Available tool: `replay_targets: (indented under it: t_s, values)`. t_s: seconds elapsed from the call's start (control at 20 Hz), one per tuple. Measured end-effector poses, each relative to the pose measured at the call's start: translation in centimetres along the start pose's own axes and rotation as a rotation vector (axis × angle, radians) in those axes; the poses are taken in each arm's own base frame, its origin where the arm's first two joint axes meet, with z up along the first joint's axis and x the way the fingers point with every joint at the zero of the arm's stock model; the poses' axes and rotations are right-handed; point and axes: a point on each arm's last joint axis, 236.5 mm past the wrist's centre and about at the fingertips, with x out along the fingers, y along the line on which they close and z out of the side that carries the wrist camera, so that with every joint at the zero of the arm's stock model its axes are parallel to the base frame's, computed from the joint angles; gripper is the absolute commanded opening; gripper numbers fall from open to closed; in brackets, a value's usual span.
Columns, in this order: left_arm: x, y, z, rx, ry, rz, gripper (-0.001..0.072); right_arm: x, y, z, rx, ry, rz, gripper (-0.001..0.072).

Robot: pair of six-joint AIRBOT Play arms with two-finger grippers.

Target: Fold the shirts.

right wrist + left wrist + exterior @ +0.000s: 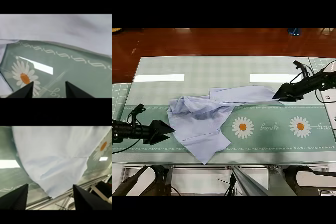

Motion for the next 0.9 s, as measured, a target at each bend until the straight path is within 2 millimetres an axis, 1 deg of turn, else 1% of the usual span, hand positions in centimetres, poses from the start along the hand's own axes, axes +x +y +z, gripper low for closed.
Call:
replay_targets:
  t_s: [0.1, 0.2, 0.4, 0.5, 0.65, 0.7, 0.75, 0.8, 0.85, 0.9]
  values:
    - [0.4, 0.4, -0.3, -0.010, 0.003, 0.006, 0.0643, 1.8, 1.1, -1.0, -0.014, 0.028, 0.036, 0.0495]
    - [0.6, 0.8, -0.1, -0.015, -0.008, 0.016, 0.0643, 3.7, 2.5, -1.8, -0.048, 0.055, 0.052, 0.0495]
    - [0.9, 1.4, 0.4, -0.020, -0.028, 0.032, 0.0643, 6.4, 5.5, -2.1, -0.118, 0.056, 0.069, 0.0496]
    - [1.3, 1.9, 0.2, -0.016, -0.007, 0.051, 0.0643, 7.3, 6.9, -2.0, -0.139, 0.047, 0.082, 0.0497]
    - [2.4, 2.1, -0.1, 0.009, 0.031, 0.078, 0.0642, 8.0, 8.3, -1.8, -0.141, 0.031, 0.107, 0.0498]
    - [2.8, 2.1, -0.1, 0.021, 0.040, 0.087, 0.0641, 8.1, 8.6, -1.9, -0.137, 0.032, 0.115, 0.0542]
    - [3.2, 2.1, -0.1, 0.033, 0.047, 0.097, 0.0631, 8.2, 8.9, -1.9, -0.133, 0.032, 0.124, 0.0588]
    - [3.6, 2.1, 0.0, 0.042, 0.053, 0.109, 0.0555, 8.3, 9.1, -2.1, -0.127, 0.035, 0.132, 0.0588]
    - [4.0, 2.1, -0.1, 0.050, 0.060, 0.117, 0.0519, 8.4, 9.2, -2.3, -0.120, 0.040, 0.141, 0.0588]
    - [4.4, 2.1, -0.1, 0.054, 0.066, 0.123, 0.0518, 8.7, 9.2, -2.5, -0.111, 0.046, 0.146, 0.0589]
